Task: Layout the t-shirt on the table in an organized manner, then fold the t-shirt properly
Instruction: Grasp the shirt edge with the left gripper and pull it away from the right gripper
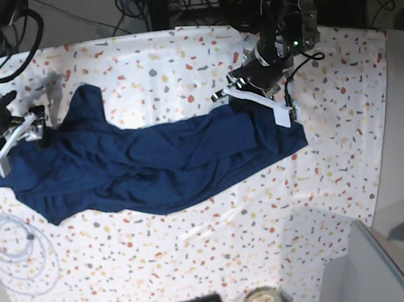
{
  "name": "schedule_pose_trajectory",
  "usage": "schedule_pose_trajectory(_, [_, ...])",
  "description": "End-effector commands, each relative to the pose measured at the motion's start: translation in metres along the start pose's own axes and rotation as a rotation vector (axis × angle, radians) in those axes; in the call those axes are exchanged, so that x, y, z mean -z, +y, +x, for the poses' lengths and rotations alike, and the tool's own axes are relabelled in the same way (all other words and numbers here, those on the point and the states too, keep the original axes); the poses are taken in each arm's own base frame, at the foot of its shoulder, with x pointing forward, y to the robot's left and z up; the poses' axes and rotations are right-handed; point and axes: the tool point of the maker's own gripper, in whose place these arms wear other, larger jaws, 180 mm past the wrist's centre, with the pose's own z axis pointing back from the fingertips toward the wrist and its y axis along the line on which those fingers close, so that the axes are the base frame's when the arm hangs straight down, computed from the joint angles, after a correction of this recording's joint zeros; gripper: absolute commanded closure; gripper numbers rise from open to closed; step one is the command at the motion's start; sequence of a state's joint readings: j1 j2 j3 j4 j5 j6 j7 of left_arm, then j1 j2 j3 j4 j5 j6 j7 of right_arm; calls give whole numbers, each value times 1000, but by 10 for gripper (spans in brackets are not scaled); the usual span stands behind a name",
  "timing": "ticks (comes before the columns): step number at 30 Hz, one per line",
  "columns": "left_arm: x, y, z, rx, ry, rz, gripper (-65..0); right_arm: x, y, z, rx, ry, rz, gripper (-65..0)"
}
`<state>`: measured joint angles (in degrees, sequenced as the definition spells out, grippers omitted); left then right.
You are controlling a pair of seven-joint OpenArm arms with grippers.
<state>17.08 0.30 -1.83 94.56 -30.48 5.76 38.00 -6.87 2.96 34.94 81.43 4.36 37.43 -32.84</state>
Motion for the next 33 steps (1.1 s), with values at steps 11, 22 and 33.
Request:
schedule_pose_trajectory(11, [-25,-18,81,22,-196,-33,0,4,-34,23,-30,-9,-16,0])
schedule_pose_trajectory(22, [-47,-57,202,62,-383,-110,0,-59,-48,82,-233,-2,-184,0])
schedule_pose_trajectory(33, [-45,-45,204,38,-386,-85,0,-54,16,32,-230,82,-45,-299])
